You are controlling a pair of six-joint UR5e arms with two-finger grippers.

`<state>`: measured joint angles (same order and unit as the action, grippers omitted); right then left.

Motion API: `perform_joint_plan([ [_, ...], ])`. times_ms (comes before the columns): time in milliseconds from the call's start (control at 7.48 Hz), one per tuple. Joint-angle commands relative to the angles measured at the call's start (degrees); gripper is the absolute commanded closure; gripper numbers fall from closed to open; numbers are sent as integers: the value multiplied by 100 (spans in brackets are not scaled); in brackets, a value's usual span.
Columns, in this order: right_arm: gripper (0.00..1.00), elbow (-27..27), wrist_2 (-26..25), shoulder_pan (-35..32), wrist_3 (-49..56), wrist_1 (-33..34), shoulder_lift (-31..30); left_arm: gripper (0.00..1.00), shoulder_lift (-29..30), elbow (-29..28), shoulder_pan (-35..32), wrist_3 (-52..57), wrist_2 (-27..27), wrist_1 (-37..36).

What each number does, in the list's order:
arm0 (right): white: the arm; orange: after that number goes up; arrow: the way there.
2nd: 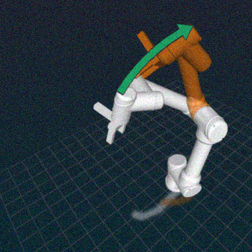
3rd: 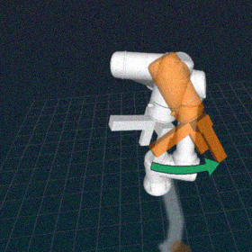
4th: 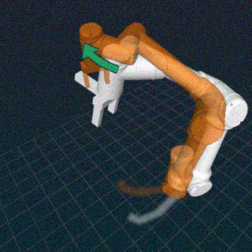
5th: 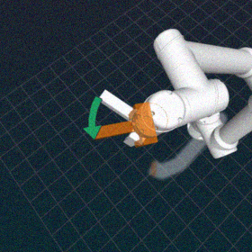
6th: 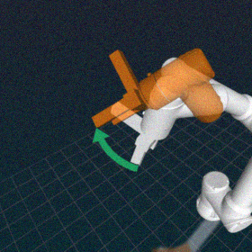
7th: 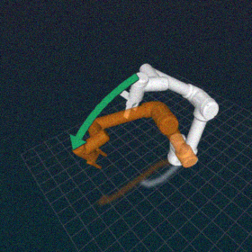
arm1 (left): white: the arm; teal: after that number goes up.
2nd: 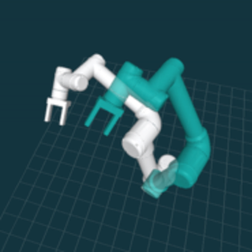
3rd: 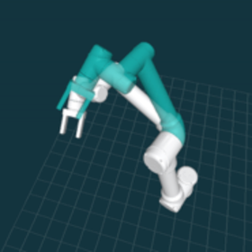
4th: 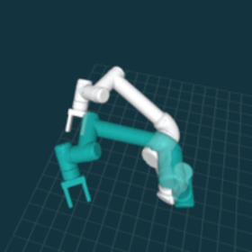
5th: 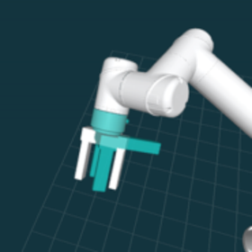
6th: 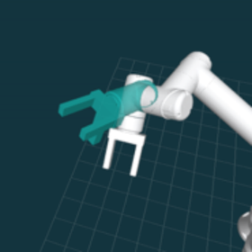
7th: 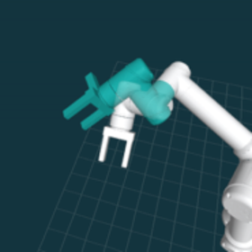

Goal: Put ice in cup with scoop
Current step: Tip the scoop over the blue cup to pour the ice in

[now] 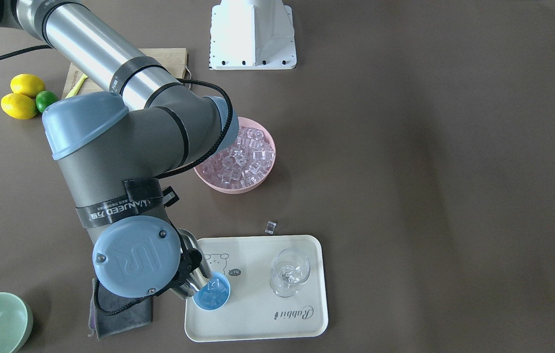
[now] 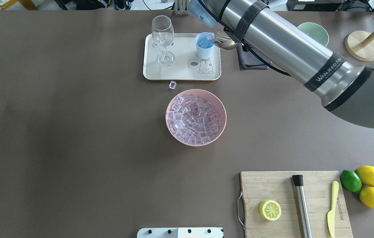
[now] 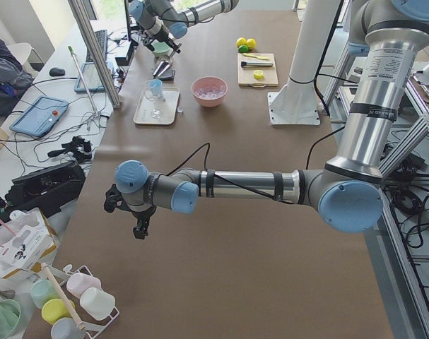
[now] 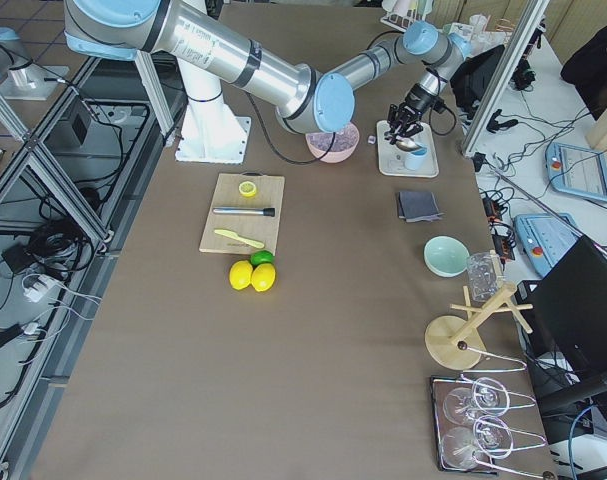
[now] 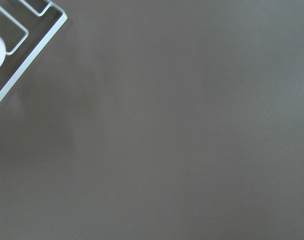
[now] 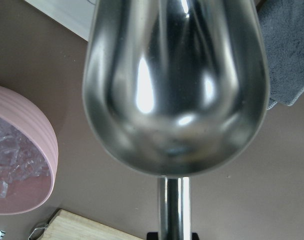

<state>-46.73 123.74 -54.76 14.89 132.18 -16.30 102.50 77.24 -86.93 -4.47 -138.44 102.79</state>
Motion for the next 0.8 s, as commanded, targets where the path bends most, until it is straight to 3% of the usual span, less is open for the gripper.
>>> perform_joint_plan([
  [0,100,-239,-25,0,102,132,-31,2,-492,274,-288,-475,-51,-531],
  [134,100,-554,18,-131,50,132,-188,2,-555,404,-394,-719,-444,-1054],
  [267,100,-975,27,-428,15,210,-346,2,-721,623,-439,-713,-447,-1320],
  [669,100,-2826,19,-1105,-282,580,-1573,2,-1048,898,-448,-757,-439,-1358],
])
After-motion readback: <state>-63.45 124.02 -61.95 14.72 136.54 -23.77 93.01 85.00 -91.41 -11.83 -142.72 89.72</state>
